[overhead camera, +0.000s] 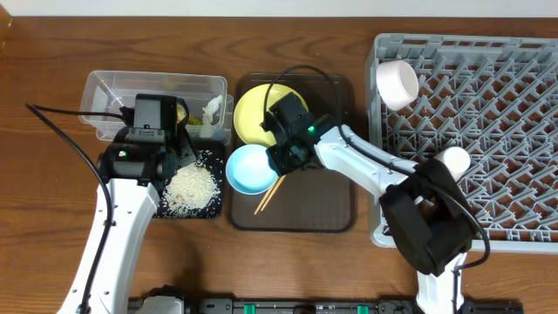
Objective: Sort waste into correct bins and load items into the dishwasher rack
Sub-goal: 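Reach the right gripper to the light-blue bowl and grasp it, then place the light-blue bowl in the rack's back row, right gripper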
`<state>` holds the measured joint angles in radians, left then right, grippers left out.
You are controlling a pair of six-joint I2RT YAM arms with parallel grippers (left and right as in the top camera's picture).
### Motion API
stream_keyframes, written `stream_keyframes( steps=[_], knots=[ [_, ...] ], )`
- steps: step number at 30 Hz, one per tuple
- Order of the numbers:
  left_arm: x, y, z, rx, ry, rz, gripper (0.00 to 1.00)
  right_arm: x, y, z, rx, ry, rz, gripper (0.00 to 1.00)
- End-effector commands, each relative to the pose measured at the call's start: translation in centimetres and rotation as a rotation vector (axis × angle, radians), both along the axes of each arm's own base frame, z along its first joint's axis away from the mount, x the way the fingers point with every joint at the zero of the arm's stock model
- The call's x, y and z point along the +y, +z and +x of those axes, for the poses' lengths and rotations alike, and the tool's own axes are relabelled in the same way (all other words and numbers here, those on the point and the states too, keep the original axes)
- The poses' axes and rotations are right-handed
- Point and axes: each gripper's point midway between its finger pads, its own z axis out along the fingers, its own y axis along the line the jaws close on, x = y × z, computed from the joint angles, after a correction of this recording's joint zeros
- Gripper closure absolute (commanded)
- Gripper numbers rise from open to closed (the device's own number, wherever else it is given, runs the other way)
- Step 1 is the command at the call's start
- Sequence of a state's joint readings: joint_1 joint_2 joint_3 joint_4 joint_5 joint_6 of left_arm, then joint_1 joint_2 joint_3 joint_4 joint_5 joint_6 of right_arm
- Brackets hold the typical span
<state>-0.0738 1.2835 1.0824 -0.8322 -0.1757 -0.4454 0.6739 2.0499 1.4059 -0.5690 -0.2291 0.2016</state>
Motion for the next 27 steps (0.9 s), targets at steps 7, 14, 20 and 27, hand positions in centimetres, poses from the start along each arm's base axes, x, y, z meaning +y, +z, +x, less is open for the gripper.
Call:
stream_keyframes(
  steps=[7, 14, 20, 27],
  knots=[
    [0.4, 0.4, 0.0, -0.006, 0.009, 0.014, 0.3, -1.3, 3.1, 3.6, -0.134, -0.106, -0.001, 0.99],
    [0.4, 0.4, 0.0, -0.006, 0.009, 0.014, 0.3, -8.3, 13.0, 9.1, -0.438, -0.253, -0.052, 0.99],
    [0.4, 0.4, 0.0, -0.008, 0.012, 0.013, 0.3, -18.3, 20.5, 12.0, -0.658, -0.455, -0.164, 0.99],
    [0.4, 0.4, 0.2, -0.014, 0.012, 0.013, 0.3, -30.6, 24.9, 15.6, -0.893, -0.519, -0.572, 0.99]
  ],
)
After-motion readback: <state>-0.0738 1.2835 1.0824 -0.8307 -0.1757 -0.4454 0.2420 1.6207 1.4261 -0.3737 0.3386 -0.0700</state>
